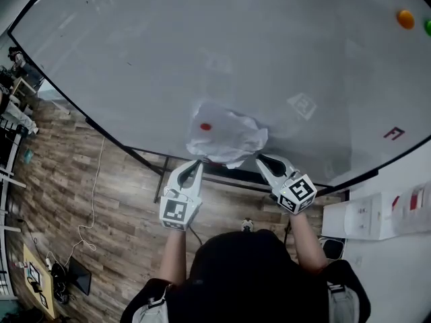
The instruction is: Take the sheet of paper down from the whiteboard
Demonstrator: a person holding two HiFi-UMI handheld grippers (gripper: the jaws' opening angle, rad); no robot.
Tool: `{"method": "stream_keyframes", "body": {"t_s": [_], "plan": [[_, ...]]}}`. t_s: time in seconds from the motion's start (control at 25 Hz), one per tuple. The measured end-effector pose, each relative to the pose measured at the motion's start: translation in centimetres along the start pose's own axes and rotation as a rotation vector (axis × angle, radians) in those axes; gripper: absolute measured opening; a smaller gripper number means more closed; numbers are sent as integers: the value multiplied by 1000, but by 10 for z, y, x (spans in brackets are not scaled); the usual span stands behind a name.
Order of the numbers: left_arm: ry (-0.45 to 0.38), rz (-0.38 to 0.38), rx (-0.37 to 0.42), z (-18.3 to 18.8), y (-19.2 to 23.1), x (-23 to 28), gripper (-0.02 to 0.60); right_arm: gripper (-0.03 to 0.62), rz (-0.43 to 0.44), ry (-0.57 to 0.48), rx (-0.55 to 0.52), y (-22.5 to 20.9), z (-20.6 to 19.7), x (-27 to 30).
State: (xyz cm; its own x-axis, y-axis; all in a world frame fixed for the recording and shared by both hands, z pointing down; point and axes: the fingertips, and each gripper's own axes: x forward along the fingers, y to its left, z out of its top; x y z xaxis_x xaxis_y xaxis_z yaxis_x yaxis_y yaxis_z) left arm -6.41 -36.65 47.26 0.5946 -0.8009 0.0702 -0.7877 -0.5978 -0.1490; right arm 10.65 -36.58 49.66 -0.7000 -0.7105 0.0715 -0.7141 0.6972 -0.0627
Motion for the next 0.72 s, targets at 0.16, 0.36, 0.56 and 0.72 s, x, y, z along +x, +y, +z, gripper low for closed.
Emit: {"method": "stream_keyframes", "body": {"t_s": [0.16, 0.36, 0.56, 0.72], "plan": [[6, 19, -35, -4, 6, 9, 12, 60, 10, -31, 22, -7, 7, 9], [10, 45, -38, -7, 13, 15, 12, 80, -3, -43, 18, -9, 9, 11], [5, 55, -32, -4, 19, 21, 12, 80, -14, -39, 14, -17, 11, 7], [3, 60, -32, -3, 23, 24, 12, 80, 0, -48, 20, -13, 15, 10]]}}
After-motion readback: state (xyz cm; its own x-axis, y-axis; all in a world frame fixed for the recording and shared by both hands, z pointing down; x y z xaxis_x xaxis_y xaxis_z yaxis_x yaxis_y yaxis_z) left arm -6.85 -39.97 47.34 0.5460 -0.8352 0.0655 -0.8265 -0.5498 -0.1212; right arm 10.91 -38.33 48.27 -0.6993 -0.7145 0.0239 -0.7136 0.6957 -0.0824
